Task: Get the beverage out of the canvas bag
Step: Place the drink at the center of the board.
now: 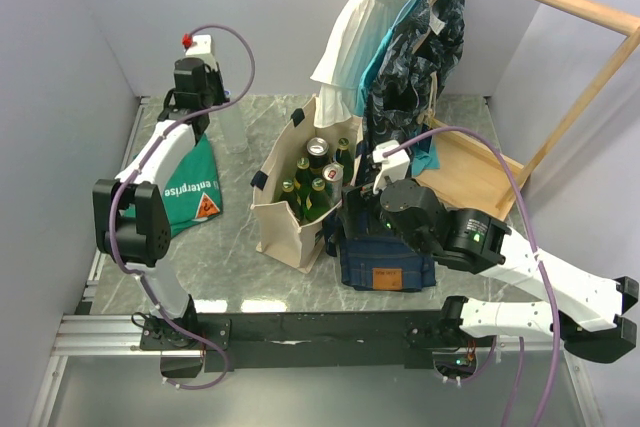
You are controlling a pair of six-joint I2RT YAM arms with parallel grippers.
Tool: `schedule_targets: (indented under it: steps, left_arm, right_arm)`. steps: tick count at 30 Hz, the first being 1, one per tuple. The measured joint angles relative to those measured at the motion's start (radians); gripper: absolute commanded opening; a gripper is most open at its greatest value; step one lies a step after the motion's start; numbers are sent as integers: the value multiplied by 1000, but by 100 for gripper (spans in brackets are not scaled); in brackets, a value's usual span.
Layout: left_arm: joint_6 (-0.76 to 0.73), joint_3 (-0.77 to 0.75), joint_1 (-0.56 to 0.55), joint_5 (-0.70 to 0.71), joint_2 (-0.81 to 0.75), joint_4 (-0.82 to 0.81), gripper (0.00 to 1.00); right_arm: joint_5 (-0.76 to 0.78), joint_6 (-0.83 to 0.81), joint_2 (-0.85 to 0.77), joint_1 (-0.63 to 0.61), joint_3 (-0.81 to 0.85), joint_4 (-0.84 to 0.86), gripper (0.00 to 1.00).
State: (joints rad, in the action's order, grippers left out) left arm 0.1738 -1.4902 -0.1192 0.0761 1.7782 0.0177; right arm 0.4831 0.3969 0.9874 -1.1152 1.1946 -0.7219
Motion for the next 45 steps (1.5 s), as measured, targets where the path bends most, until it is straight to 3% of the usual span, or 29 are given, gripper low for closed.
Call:
schedule_targets:
  steps: [32,38,44,45]
  left_arm:
    - [5,-19,0,5,-1,-34,4]
    - [7,-19,0,4,-2,-32,10]
    - [16,-19,0,0,-29,-21,29]
    - [19,-19,0,-1,-36,-17,38]
  right_arm:
    - [22,3,-29,0,-6,0,100]
    - [24,3,-29,0,-5,0,100]
    - [26,3,-29,0,-6,0,100]
    - [26,4,-29,0,-6,-1,100]
